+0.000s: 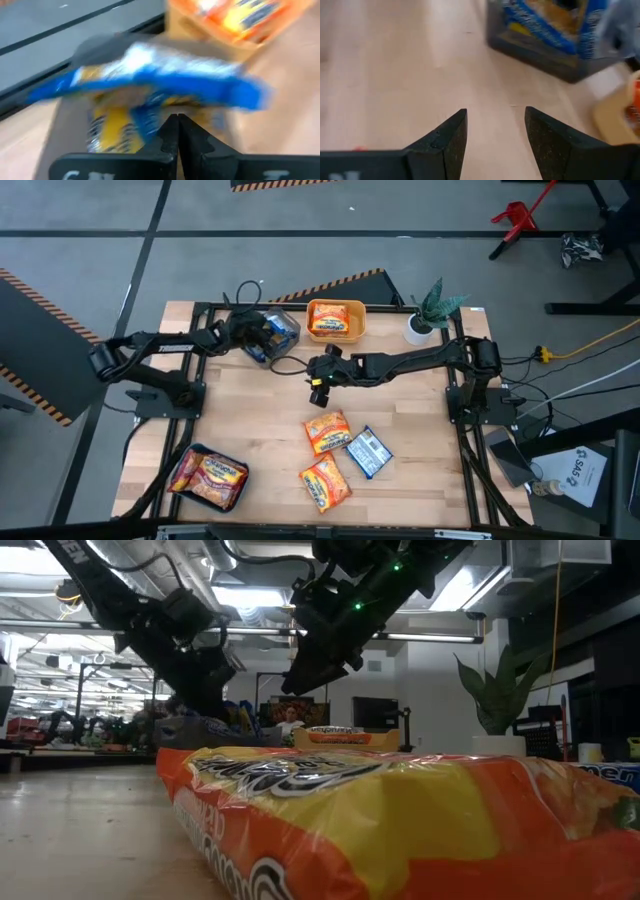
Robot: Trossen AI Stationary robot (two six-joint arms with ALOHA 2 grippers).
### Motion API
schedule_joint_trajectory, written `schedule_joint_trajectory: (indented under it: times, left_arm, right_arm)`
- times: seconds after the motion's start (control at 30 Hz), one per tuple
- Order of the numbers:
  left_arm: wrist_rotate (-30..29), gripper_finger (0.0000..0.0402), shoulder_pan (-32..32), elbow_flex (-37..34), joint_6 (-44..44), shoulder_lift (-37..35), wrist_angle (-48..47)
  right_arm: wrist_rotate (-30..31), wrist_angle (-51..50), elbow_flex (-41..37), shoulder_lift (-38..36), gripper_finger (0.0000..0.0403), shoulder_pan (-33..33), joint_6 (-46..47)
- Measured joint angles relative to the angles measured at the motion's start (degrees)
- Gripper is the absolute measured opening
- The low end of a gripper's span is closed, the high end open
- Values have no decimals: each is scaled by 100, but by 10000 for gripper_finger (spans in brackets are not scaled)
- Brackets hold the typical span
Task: Sort Maruchan noodles
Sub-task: Adjust the packs of blue ramen in the black transparent bin
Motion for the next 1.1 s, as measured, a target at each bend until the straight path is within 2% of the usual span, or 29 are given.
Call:
schedule_joint_trajectory:
  times: [0.17, 0.3, 0.4, 0.5, 0.6, 0.73, 0.83, 0.97, 1.1]
  left_arm:
    - [552, 0, -86, 247, -4, -916, -665]
    - [1146, 0, -248, 506, -122, -1850, -1084]
    - [1733, 0, -451, 521, -610, -2506, -1017]
    - [2324, 0, -754, 521, -818, -3002, -984]
    - [2582, 0, -1116, 521, -1173, -3285, -986]
    - [2503, 6, -1759, 521, -1374, -3322, -979]
    - [2376, 26, -2332, 523, -1373, -3205, -972]
    - [1976, 61, -3128, 523, -1375, -3021, -972]
    - [1266, 94, -3919, 525, -1375, -2624, -970]
  right_arm:
    - [-693, -310, 9, -145, 186, 5, 149]
    - [-768, -1450, 4, -299, 186, 9, 719]
    - [-1175, -2391, 7, -493, 186, 77, 1352]
    - [-1346, -3165, 7, -603, 186, 368, 1804]
    - [-1302, -3698, -29, -653, 186, 761, 2265]
    - [-1166, -3720, -444, -652, 186, 1282, 3280]
    - [-1347, -3321, -861, -649, 193, 1599, 4039]
    - [-1583, -2058, -1204, -702, 231, 1899, 4846]
    - [-1287, -1566, -1233, -702, 277, 2012, 5059]
